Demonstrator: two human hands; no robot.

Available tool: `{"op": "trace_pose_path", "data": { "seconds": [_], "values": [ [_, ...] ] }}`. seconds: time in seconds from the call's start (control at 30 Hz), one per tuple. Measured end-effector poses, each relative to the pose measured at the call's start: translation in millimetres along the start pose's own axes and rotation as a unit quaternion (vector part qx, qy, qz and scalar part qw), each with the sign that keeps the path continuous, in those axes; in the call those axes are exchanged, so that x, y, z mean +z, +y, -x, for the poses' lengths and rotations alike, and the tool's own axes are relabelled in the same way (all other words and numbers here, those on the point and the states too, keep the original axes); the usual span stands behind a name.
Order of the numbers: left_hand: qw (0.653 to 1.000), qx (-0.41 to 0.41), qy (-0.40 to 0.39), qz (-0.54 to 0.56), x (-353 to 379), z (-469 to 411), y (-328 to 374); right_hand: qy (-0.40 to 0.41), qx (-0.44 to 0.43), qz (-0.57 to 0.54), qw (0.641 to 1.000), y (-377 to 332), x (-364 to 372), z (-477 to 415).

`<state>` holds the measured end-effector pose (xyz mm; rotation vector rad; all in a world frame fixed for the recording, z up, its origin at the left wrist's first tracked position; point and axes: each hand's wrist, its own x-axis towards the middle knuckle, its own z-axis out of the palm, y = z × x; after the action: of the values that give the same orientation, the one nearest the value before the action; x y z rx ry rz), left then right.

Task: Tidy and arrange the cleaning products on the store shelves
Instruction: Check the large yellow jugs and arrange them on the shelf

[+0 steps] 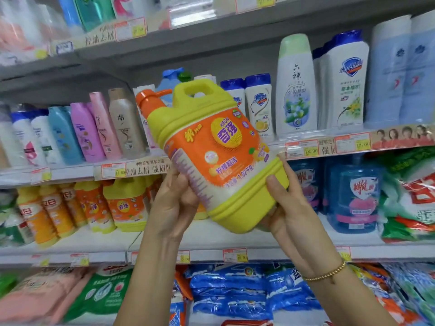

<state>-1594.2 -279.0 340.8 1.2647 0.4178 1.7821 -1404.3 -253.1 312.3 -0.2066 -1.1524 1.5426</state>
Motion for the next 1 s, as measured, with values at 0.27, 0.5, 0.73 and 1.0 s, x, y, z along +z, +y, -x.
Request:
{"op": "trace_pose_path", "data": {
  "seconds": [0.27,0.5,0.73,1.0],
  "values": [
    [0.999,-0.020,0.000,0.025,14.0,8.8,-37.9,-0.028,0.011,0.080,0.996,2.8,11.1,6.0],
    [0.999,0.003,-0.012,0.053,8.3,5.3,-35.3,-0.151,-0.074,0.292,0.941,14.3,-2.6,-3.1],
    [1.000,-0.006,-0.006,-0.003,20.2,8.1,-46.6,-0.004,-0.259,0.508,0.822,20.2,-13.6,-7.6],
    [0.998,-0.011,0.067,0.010,2.4,-3.2,-31.6,-0.010,-0.127,0.201,0.971,16.7,3.6,7.3]
  ]
}}
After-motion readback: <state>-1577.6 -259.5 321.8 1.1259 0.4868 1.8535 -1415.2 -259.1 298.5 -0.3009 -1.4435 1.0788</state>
